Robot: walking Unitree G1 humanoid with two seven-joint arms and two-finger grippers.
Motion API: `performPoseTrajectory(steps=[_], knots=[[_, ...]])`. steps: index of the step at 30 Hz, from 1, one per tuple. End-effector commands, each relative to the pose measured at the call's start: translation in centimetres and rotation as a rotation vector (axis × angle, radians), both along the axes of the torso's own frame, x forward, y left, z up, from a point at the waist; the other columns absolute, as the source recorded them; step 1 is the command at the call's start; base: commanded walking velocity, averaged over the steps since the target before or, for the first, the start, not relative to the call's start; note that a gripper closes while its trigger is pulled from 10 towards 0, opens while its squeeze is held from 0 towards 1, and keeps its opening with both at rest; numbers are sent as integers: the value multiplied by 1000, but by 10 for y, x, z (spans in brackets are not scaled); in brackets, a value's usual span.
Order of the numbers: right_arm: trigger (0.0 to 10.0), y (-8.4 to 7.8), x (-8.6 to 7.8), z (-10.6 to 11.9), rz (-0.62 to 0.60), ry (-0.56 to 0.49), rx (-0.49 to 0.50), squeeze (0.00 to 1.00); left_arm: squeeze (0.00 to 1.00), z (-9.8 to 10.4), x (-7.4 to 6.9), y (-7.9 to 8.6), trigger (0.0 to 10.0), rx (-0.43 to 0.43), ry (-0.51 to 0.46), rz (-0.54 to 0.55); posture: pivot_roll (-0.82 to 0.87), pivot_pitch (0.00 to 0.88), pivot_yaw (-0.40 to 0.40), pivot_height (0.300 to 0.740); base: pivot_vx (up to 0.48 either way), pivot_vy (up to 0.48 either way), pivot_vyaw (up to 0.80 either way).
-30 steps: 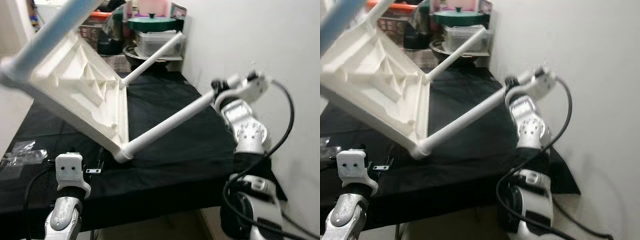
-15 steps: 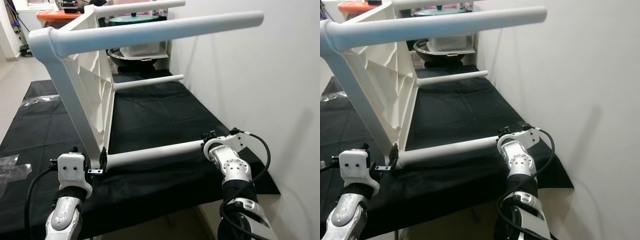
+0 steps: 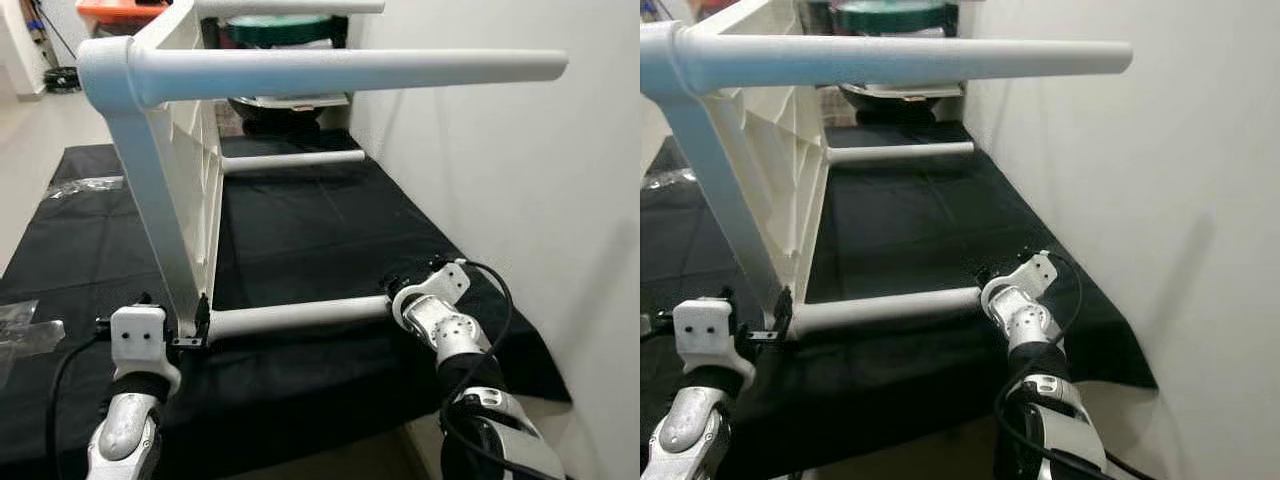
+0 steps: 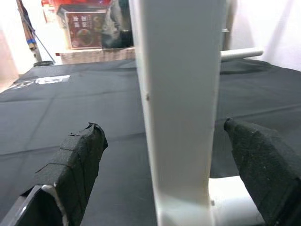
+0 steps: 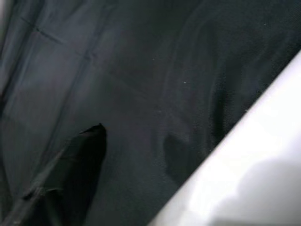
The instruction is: Building children table
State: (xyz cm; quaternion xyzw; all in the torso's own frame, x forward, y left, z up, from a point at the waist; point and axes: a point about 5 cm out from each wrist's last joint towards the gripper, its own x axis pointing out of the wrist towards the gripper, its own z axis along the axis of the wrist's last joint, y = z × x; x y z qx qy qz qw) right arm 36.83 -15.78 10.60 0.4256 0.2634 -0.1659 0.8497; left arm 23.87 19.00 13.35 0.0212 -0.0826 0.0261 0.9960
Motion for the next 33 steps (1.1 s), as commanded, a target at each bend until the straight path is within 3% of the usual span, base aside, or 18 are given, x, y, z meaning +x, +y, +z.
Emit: performPoseTrajectory(steps=[1,3,5,9,17,23,24,25,26,28,29,30,31,32,33], knots=[[10000,-4,-8,-16,-26,86,0,1000,0,-4,0,-1,10000,18,24,-3,-5,0,-82,740,0,0,0],[10000,-16,-11,-17,-101,116,3,1000,0,-5,0,-3,10000,17,28,-10,-10,0,-84,740,0,0,0],[10000,-16,-11,-17,-101,116,3,1000,0,-5,0,-3,10000,17,28,-10,-10,0,-84,740,0,0,0],[10000,-44,-25,-17,-207,176,-13,1000,0,-7,-1,-2,10000,13,36,-8,-27,0,-86,740,0,0,0],[10000,-64,-32,2,-250,165,-45,1000,0,-9,-1,-4,10000,4,44,-17,-51,0,-84,740,0,0,0],[10000,-57,-28,18,-200,91,-29,1000,0,-10,0,-5,10000,1,45,-20,-54,0,-79,740,0,0,0],[10000,-51,-24,29,-151,26,-39,1000,0,-10,0,-5,10000,1,45,-20,-54,0,-79,740,0,0,0],[10000,-46,-18,48,-86,-59,-105,1000,0,-10,0,-5,10000,0,45,-20,-58,0,-78,740,0,0,0],[10000,-46,-18,48,-86,-59,-105,1000,0,-10,0,-5,10000,0,45,-20,-58,0,-78,740,0,0,0],[10000,-42,-13,74,-15,-169,-226,1000,0,-10,0,-5,10000,0,45,-20,-56,0,-82,740,0,0,0],[10000,-42,-13,74,-15,-169,-226,1000,0,-10,0,-5,10000,0,45,-20,-56,0,-82,740,0,0,0],[10000,-47,-12,90,5,-250,-393,1000,0,-10,0,-4,10000,-1,44,-19,-56,0,-82,740,0,0,0],[10000,-51,-11,112,19,-362,-641,1000,0,-10,0,-4,10000,-2,43,-18,-57,0,-81,740,0,0,0],[10000,-51,-11,112,19,-362,-641,1000,0,-10,0,-4,10000,-2,43,-18,-57,0,-81,740,0,0,0],[10000,-50,-13,132,43,-481,-872,1000,0,-10,0,-4,10000,-3,42,-17,-58,0,-80,740,0,0,0]])
